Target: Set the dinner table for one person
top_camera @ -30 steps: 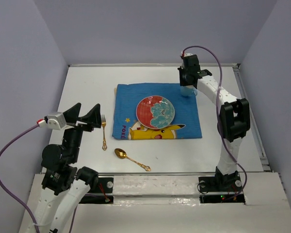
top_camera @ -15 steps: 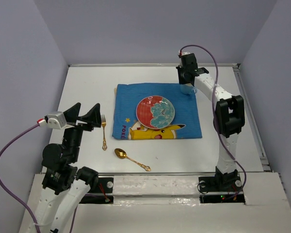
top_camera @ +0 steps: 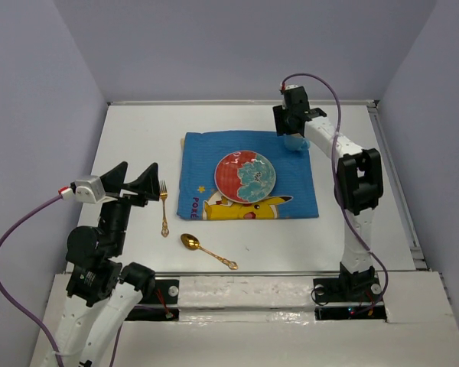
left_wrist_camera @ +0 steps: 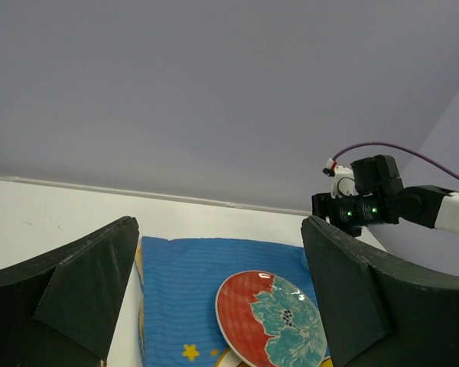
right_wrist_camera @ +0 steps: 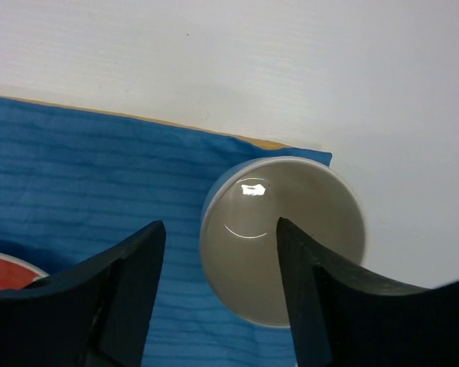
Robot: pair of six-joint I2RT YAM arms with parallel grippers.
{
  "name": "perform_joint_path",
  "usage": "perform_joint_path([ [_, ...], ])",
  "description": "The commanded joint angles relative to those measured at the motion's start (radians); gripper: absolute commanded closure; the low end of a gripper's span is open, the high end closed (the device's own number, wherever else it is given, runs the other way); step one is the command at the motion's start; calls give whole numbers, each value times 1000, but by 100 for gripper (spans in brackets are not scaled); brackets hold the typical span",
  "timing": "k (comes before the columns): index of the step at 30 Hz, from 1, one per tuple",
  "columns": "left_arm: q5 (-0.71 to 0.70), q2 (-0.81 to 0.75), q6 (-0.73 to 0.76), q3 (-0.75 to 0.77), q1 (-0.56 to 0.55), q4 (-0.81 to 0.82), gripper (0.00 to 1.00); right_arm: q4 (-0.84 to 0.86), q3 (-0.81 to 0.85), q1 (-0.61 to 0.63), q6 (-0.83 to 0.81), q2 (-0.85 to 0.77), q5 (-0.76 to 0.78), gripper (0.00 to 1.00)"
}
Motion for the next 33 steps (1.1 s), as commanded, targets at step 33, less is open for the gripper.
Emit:
perform_joint_path([
  [33, -20, -1, 6, 4, 43, 41, 1, 322, -765, 975, 339, -496, -92, 41],
])
